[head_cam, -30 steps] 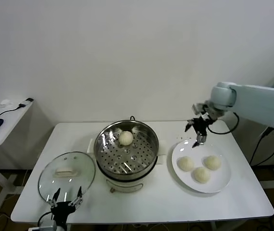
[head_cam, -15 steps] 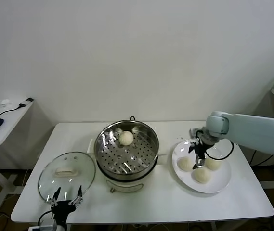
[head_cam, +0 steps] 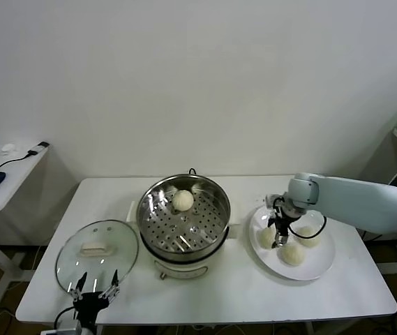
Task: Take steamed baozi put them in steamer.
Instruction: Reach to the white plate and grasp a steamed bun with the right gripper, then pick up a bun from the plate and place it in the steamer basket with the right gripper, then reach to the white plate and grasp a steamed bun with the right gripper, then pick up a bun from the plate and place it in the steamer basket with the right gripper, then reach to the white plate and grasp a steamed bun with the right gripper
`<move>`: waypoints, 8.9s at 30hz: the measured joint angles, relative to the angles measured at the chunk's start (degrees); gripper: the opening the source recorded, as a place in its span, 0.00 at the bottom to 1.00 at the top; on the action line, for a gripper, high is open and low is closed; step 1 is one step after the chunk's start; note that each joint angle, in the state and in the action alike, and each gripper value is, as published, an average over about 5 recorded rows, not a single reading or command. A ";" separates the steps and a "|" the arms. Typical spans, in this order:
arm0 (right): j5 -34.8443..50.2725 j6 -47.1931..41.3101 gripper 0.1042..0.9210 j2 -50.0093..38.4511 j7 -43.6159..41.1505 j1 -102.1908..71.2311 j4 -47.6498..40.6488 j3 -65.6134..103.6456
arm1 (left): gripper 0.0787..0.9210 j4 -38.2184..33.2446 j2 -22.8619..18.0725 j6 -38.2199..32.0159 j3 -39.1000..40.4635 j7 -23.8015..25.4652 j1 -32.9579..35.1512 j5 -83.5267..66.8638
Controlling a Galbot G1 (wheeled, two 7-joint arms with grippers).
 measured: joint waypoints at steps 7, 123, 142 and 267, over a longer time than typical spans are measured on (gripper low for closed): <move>-0.61 0.03 0.60 -0.21 -0.33 0.37 0.17 0.62 | 0.88 -0.03 -0.05 0.05 0.00 -0.05 -0.09 0.00; -4.84 2.02 0.88 -11.51 -5.99 8.21 11.54 -5.29 | 0.88 -1.88 -1.10 1.53 0.33 -0.16 -0.04 -0.72; -9.00 -2.04 0.82 -12.10 -1.65 -0.97 10.63 2.27 | 0.88 -1.93 -1.05 1.30 0.66 -0.14 0.21 -0.34; -18.07 13.11 0.88 -11.37 -13.16 -4.34 -7.10 11.80 | 0.88 -3.87 -1.45 1.69 -0.83 -1.29 1.56 -0.42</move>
